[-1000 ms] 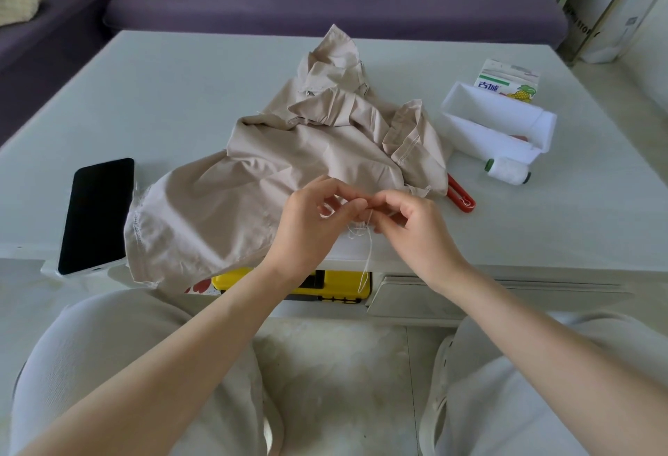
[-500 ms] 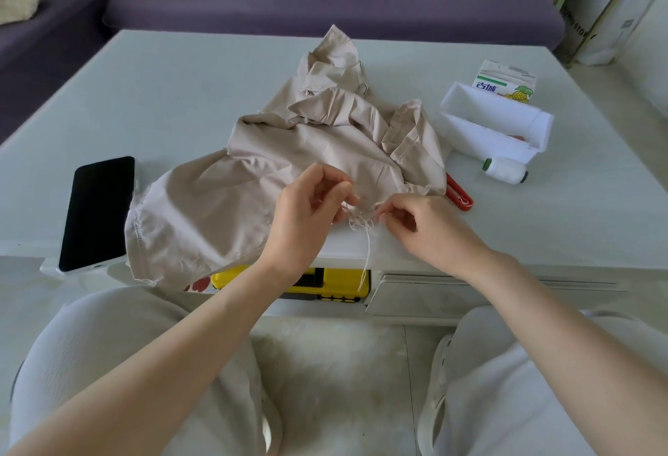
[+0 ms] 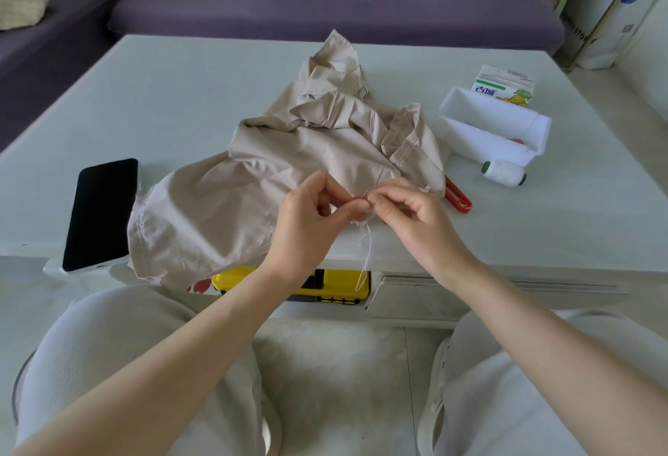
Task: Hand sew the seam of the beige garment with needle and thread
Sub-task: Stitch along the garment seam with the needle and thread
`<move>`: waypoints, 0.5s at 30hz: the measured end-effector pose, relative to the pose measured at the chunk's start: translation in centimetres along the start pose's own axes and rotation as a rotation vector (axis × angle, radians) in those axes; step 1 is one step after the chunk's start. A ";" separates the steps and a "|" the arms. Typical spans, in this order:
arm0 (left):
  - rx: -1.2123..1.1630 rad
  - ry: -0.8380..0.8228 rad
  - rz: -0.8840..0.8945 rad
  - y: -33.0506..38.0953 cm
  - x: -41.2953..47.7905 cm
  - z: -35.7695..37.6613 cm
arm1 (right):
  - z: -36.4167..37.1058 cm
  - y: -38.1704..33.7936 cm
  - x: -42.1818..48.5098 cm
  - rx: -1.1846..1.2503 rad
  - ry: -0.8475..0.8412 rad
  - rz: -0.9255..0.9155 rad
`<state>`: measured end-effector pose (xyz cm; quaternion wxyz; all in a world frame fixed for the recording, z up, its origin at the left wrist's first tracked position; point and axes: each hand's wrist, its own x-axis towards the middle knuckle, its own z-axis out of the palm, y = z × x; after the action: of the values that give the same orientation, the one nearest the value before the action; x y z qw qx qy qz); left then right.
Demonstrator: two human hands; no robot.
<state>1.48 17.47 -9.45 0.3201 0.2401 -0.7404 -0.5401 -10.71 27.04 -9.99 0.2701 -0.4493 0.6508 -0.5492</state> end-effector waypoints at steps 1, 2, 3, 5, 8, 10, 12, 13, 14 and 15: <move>-0.013 0.009 -0.015 0.0 0.0 0.0 | 0.0 0.0 0.1 0.038 0.011 0.012; -0.032 0.017 -0.033 -0.1 0.0 0.1 | 0.1 -0.1 0.1 0.077 0.014 0.024; -0.051 0.021 -0.052 -0.2 0.1 0.1 | 0.3 -0.1 0.0 0.116 0.007 0.038; -0.058 0.017 -0.074 -0.4 0.1 0.1 | 0.4 0.0 -0.1 0.169 -0.010 0.079; -0.047 -0.029 -0.066 -0.4 0.0 0.2 | 0.3 0.1 -0.1 0.181 -0.007 0.107; -0.045 -0.068 -0.065 -0.4 -0.1 0.3 | 0.3 0.2 -0.1 0.180 -0.001 0.091; -0.035 -0.107 -0.080 -0.6 -0.2 0.5 | 0.5 0.4 -0.2 0.193 0.017 0.082; -0.025 -0.127 -0.087 -0.6 -0.2 0.6 | 0.5 0.5 -0.2 0.205 0.034 0.082; -0.010 -0.143 -0.088 -0.7 -0.3 0.7 | 0.5 0.6 -0.2 0.224 0.055 0.084; 0.008 -0.155 -0.084 -0.7 -0.3 0.7 | 0.4 0.6 -0.1 0.253 0.081 0.090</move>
<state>1.16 17.93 -10.39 0.2380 0.2300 -0.7544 -0.5669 -10.45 26.97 -10.69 0.3227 -0.3592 0.6063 -0.6319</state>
